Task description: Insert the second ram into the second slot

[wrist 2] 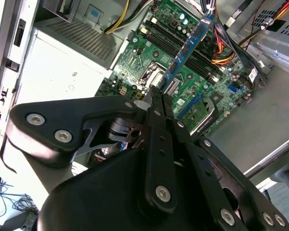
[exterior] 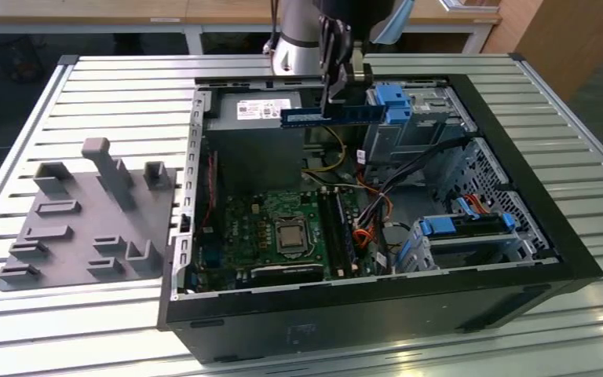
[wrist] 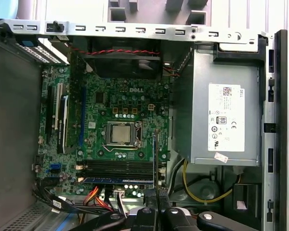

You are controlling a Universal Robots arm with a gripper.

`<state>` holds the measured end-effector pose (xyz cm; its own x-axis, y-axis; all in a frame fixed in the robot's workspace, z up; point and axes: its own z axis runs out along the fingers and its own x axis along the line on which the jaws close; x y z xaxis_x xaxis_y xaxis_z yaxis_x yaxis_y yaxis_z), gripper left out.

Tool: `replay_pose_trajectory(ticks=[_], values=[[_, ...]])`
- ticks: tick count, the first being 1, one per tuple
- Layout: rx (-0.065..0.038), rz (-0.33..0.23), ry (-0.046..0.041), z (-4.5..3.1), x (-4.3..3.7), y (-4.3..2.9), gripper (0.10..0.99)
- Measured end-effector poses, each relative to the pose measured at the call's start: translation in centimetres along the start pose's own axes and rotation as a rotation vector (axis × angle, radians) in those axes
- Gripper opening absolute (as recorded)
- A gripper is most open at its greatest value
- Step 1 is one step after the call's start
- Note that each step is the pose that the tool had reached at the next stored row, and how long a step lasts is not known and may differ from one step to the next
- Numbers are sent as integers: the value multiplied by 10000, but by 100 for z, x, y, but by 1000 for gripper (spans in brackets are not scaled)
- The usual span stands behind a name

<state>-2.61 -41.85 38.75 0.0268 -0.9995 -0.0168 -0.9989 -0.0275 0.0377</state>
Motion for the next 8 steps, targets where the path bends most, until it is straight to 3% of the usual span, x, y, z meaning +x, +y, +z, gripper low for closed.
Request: replay_pose_trajectory(ticks=[8], values=[[5,296,-7,-1,35,1,129]])
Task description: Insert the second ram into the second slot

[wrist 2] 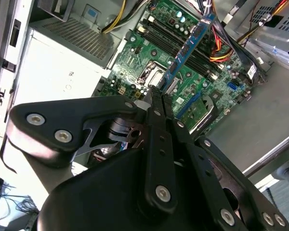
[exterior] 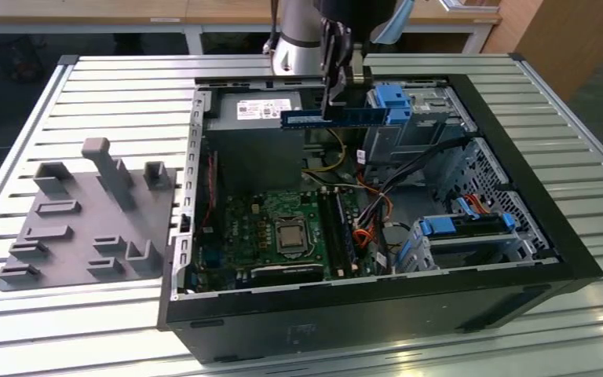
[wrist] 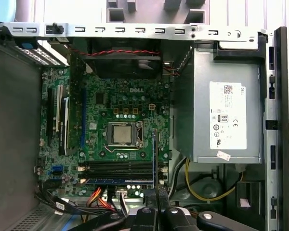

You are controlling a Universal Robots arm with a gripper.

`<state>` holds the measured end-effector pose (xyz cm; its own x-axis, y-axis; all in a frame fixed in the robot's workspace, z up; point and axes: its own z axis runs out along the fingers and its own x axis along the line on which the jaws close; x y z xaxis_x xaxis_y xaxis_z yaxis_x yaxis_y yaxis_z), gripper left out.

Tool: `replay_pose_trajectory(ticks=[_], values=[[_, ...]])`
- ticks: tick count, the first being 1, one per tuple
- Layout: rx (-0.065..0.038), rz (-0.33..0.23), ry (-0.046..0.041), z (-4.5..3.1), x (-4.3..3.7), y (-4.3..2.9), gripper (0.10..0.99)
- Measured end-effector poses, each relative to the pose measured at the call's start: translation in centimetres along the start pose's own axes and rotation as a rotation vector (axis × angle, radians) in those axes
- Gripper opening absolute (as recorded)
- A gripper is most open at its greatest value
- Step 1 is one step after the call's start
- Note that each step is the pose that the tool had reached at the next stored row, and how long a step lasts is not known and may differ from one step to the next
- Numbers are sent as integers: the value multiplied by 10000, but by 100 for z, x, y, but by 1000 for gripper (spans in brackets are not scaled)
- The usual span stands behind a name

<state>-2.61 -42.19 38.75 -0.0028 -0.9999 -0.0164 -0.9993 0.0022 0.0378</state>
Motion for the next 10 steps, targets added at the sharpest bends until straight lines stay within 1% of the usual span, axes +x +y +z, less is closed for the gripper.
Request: replay_pose_trajectory(ticks=[5,10], values=[[8,461,-13,0,3,0,129],[18,1050,-33,1,3,0,129]])
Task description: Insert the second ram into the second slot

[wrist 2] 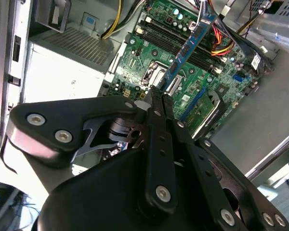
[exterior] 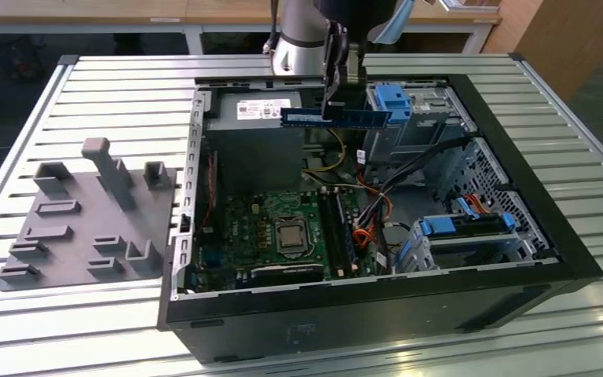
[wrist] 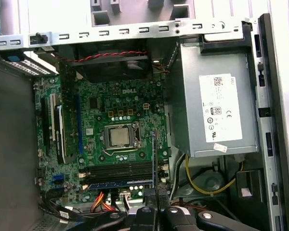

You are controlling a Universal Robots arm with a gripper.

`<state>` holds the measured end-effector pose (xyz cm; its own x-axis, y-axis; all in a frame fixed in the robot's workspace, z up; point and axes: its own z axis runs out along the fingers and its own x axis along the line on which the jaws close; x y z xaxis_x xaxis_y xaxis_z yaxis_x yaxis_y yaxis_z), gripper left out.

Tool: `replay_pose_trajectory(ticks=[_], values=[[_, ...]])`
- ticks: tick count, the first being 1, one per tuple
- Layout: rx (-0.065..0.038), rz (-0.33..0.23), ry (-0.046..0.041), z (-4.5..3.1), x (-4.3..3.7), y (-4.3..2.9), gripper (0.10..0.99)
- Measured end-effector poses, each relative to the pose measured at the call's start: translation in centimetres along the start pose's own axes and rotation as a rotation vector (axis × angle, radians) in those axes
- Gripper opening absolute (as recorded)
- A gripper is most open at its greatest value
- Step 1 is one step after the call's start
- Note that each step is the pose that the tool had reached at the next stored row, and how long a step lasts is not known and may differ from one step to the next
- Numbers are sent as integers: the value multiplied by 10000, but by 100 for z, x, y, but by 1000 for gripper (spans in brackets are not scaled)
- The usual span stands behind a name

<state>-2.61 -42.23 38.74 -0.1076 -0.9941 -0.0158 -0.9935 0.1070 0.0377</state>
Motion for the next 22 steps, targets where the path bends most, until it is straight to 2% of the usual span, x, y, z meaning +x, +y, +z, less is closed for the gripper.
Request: replay_pose_trajectory(ticks=[22], values=[[24,1516,-57,1,0,0,129]])
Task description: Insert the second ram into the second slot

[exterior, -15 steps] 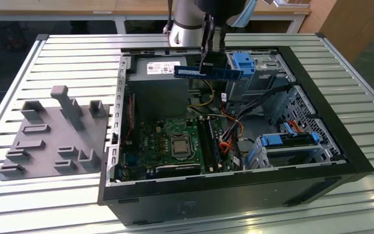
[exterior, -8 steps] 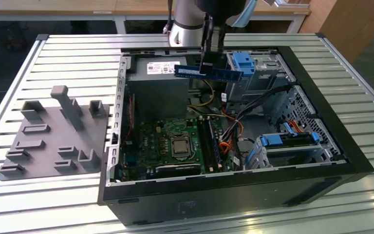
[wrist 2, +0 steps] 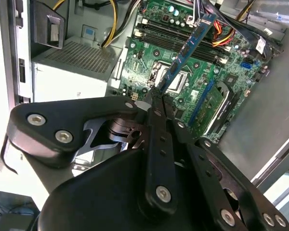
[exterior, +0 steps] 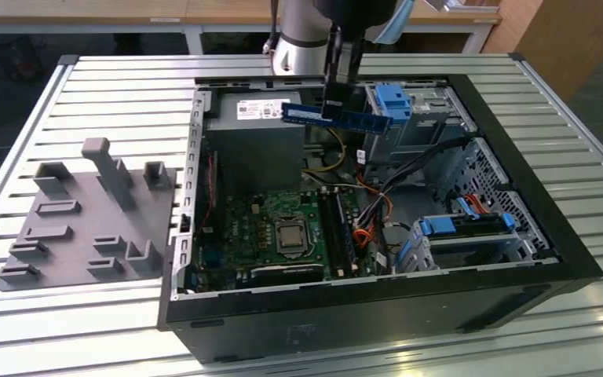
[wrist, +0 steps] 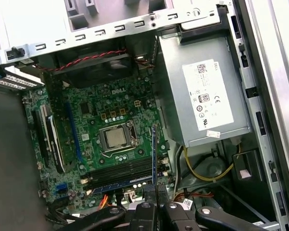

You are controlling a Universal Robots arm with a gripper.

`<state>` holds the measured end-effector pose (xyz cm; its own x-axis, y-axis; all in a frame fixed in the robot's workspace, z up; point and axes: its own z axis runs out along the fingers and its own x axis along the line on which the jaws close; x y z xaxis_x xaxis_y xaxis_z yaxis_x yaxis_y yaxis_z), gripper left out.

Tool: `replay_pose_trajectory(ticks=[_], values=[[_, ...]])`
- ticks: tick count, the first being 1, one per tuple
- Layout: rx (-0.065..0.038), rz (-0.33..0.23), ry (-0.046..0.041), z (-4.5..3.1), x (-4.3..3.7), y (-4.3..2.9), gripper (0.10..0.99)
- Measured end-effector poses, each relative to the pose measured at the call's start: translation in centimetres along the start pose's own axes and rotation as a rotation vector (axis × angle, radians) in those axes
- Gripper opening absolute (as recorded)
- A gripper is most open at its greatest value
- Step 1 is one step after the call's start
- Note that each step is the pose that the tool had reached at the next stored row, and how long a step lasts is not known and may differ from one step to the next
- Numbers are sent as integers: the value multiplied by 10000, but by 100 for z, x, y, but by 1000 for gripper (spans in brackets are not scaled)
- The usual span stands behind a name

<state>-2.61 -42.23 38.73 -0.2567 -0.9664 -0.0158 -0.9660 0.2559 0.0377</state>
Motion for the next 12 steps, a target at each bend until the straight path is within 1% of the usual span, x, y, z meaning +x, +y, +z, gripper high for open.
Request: replay_pose_trajectory(ticks=[6,12], values=[[7,465,-17,0,0,0,129],[12,769,-29,1,0,0,129]])
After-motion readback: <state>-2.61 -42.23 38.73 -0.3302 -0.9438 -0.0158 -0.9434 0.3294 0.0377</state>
